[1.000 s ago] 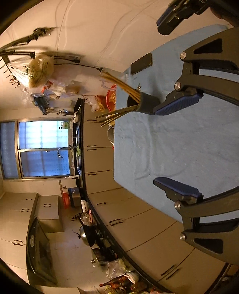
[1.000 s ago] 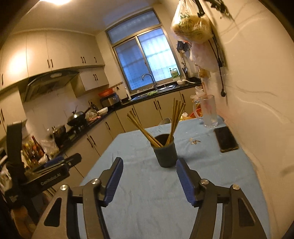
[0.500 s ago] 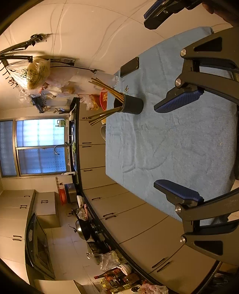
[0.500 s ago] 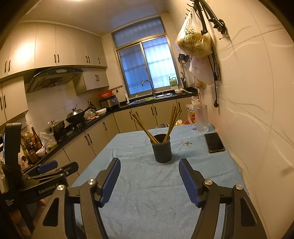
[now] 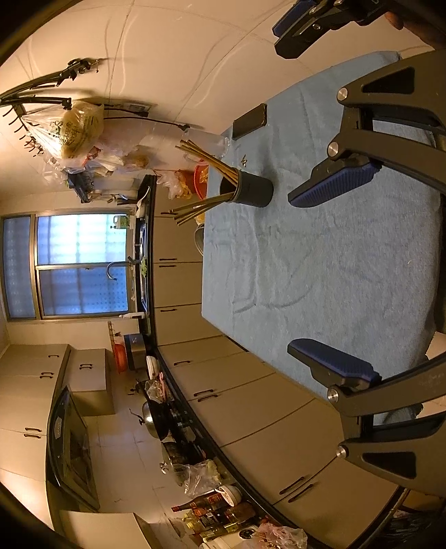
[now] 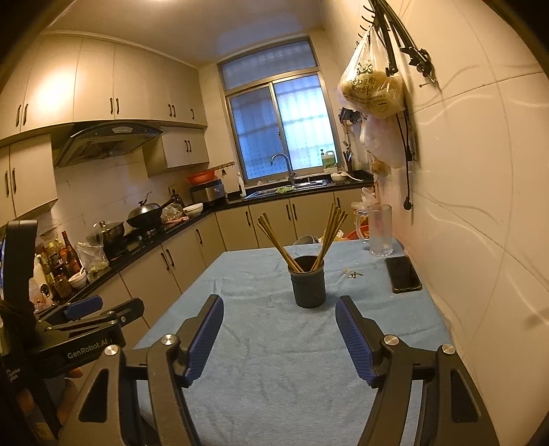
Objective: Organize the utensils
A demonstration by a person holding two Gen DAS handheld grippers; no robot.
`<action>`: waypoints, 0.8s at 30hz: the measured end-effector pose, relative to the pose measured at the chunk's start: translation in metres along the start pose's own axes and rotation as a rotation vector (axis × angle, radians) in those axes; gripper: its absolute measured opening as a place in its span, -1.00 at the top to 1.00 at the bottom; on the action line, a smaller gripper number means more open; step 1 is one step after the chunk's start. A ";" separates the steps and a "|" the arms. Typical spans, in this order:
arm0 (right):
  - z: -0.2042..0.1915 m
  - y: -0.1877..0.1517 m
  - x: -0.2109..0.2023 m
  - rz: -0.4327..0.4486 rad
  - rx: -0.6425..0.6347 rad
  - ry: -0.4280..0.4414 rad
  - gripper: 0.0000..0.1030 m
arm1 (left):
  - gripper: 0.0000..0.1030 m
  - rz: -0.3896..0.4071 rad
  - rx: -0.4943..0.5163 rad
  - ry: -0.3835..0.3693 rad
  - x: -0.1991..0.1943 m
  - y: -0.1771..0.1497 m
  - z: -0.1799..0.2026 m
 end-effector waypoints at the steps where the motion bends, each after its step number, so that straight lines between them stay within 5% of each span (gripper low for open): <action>1: 0.000 0.000 0.001 0.000 -0.001 0.001 -0.38 | -0.55 0.000 -0.003 0.002 0.000 0.000 -0.001; 24: -0.002 0.000 0.005 -0.005 -0.017 -0.014 -0.40 | -0.60 -0.015 -0.015 0.004 0.003 -0.002 -0.008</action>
Point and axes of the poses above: each gripper's, at about its wrist camera, not at the fingertips, and x roughly the way its jaws point, z to its right, y to its top, the point moved 9 cm from there along x, roughly the way its jaws point, and after that the axes turned 4 degrees about -y, right-handed, at the moved point
